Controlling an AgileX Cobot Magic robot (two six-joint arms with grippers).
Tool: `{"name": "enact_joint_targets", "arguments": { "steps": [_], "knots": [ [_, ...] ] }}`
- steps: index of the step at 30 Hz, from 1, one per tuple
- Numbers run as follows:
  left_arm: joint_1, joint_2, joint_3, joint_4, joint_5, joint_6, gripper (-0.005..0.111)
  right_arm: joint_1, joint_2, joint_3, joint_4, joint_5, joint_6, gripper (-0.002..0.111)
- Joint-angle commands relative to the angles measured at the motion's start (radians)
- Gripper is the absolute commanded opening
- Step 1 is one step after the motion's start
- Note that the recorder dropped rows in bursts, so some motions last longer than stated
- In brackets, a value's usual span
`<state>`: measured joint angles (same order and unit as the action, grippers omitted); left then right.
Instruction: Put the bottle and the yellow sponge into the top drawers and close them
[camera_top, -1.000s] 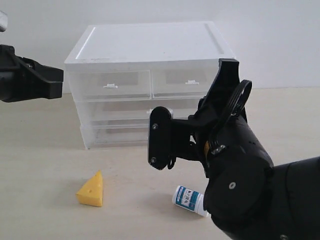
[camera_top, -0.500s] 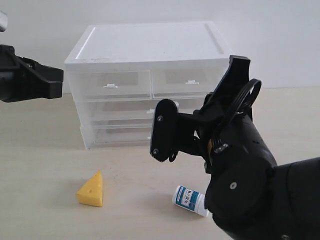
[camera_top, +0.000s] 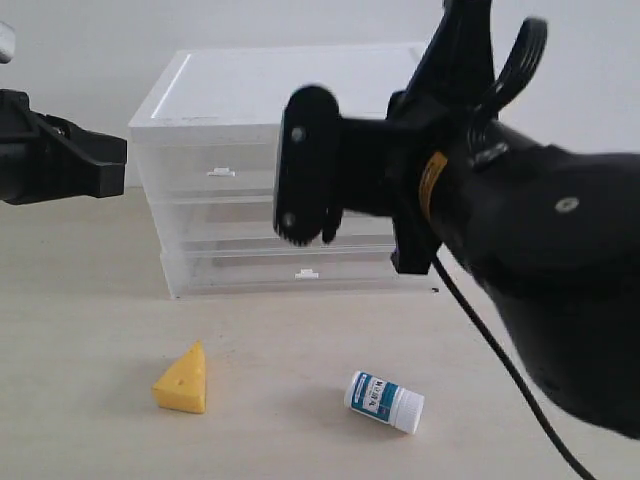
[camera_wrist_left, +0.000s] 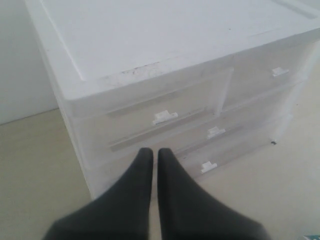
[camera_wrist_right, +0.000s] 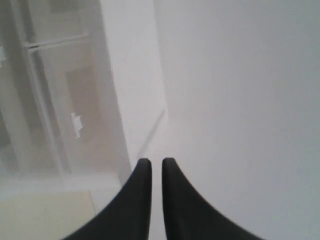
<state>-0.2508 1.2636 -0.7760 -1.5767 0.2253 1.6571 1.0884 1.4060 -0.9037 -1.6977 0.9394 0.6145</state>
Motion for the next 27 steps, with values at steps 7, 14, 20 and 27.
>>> {"name": "enact_joint_targets", "arguments": {
  "steps": [7,14,20,27],
  "knots": [
    [-0.003,0.002,-0.003,0.003,0.004,-0.008,0.004,0.028,-0.038,-0.036,0.053,0.02,0.094,0.004],
    [-0.003,0.002,-0.003,0.003,0.004,-0.008,0.004,0.025,-0.038,-0.057,0.212,-0.084,-0.292,0.004],
    [-0.003,0.002,-0.003,0.003,0.004,-0.008,0.004,0.025,-0.038,-0.129,0.439,-0.084,-0.565,0.004],
    [-0.003,0.002,-0.003,0.003,0.004,-0.008,0.004,0.025,-0.039,-0.186,0.633,-0.208,-0.707,0.004]
  ]
}}
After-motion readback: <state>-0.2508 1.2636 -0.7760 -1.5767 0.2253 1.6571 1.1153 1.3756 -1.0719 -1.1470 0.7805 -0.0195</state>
